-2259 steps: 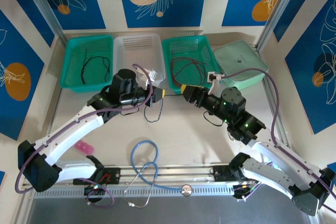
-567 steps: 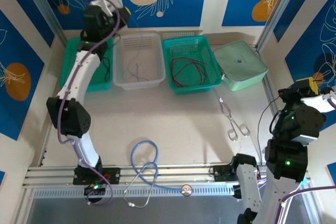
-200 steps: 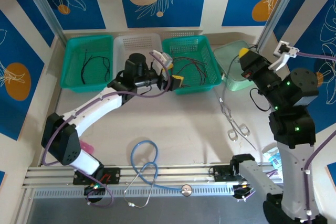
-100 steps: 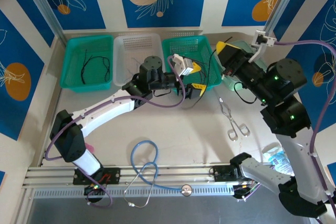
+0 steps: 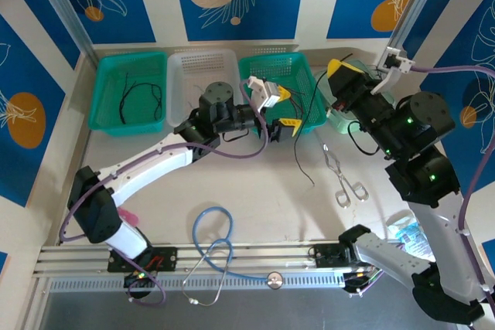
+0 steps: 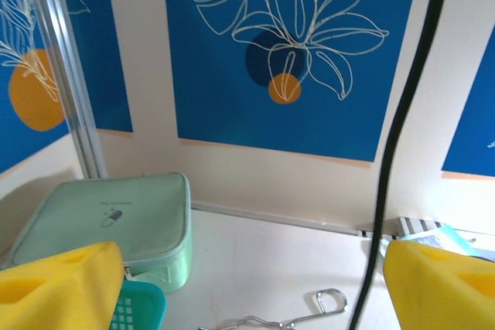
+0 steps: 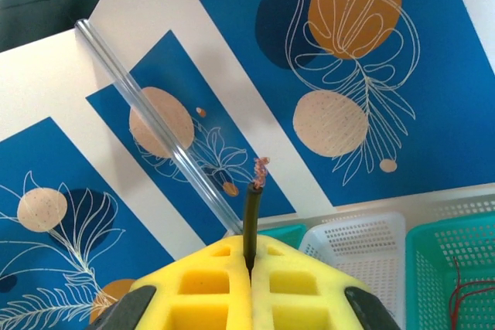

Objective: Untangle the cables

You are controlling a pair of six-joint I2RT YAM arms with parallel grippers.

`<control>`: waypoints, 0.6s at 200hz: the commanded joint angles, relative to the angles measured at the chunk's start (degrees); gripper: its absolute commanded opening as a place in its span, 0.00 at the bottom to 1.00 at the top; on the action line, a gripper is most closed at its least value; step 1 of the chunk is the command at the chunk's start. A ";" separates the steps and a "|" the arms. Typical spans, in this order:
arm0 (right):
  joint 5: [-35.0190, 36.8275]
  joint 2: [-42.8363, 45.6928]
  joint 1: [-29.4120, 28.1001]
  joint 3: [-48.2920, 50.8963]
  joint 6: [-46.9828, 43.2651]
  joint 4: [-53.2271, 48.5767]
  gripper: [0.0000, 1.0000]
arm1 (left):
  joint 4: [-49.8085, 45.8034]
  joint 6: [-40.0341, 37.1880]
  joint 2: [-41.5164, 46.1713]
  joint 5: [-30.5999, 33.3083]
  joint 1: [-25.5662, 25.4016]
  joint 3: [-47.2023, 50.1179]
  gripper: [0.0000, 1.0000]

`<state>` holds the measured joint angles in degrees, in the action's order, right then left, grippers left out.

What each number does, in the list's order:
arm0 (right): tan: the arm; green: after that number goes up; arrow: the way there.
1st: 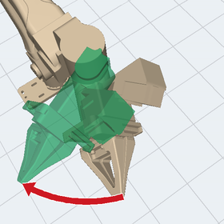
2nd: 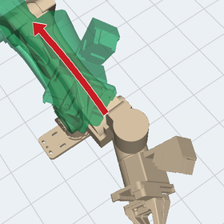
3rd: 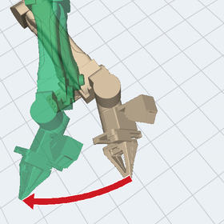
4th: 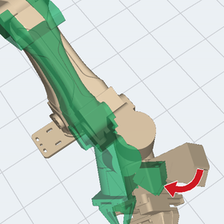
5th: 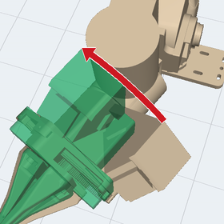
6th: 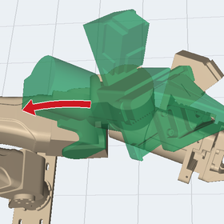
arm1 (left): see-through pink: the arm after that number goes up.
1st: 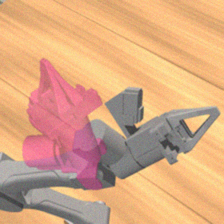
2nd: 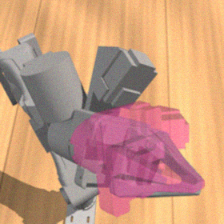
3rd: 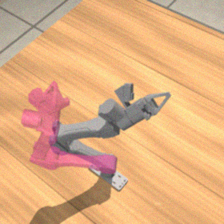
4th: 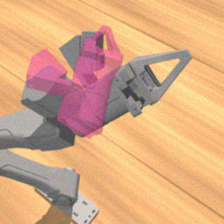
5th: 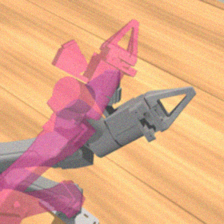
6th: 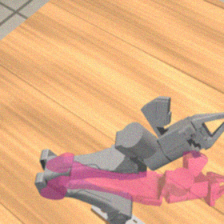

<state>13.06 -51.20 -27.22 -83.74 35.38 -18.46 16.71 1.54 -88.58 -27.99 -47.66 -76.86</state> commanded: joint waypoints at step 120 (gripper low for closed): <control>0.74 -0.61 -1.41 1.30 0.11 2.71 0.00 | -2.91 4.20 -6.87 -2.24 -1.52 -4.63 0.46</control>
<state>13.76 -53.17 -28.18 -80.86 36.40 -17.19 14.70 3.77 -94.26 -28.58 -48.69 -79.46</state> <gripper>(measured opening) 0.046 0.592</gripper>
